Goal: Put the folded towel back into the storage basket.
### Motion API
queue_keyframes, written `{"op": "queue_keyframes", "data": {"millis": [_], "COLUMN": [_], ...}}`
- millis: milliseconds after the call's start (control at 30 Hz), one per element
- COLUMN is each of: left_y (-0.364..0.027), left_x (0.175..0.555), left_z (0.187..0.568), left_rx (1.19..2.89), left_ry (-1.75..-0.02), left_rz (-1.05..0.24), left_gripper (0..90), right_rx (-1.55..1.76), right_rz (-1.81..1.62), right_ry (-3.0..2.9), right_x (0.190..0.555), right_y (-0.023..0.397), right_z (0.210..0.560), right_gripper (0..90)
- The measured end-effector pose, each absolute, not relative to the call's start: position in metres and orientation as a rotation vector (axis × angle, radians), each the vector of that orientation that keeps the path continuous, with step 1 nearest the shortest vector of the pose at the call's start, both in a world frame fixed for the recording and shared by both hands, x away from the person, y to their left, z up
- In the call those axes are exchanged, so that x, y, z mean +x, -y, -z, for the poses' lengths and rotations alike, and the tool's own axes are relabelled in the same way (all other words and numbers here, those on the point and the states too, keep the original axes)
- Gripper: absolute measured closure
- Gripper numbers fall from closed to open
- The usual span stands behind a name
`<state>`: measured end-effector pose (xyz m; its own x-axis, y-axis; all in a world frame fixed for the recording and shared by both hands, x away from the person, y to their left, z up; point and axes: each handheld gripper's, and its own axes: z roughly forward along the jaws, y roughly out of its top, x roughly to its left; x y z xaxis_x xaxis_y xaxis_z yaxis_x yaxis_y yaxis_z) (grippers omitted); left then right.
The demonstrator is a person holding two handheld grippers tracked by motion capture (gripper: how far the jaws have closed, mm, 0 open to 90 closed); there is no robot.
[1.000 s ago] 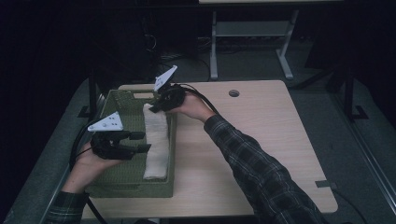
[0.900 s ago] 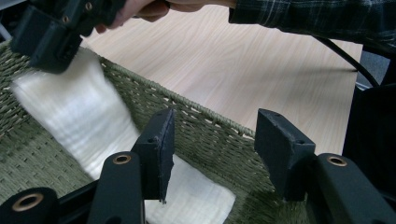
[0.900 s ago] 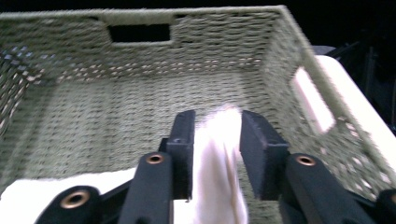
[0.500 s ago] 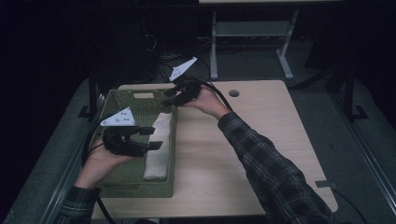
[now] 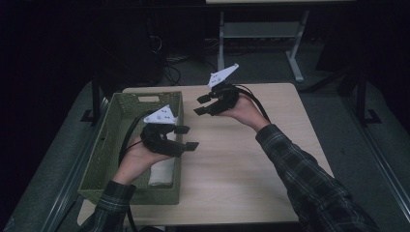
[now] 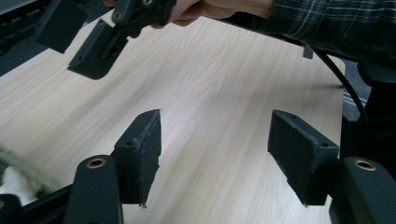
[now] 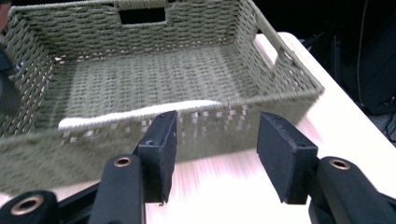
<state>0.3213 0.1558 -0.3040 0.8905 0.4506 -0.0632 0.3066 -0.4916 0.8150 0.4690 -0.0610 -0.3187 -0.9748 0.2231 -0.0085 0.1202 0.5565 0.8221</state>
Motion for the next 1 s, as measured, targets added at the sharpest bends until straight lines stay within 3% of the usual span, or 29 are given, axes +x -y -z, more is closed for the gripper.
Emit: {"op": "queue_keyframes", "data": {"millis": [533,1000], "left_y": [-0.093,-0.047], "left_x": [0.325,0.305], "left_z": [0.326,0.356], "left_rx": [2.143,2.178], "left_ry": [-0.543,-0.456], "left_rz": [-0.192,-0.174], "left_gripper": [29.4,28.9], "right_rx": [0.363,0.437], "right_rz": [-1.426,-1.395], "right_ry": [-2.642,-2.63], "right_x": [0.441,0.42], "right_y": [0.134,0.179], "right_z": [0.337,0.364], "right_gripper": [45.1,43.8]}}
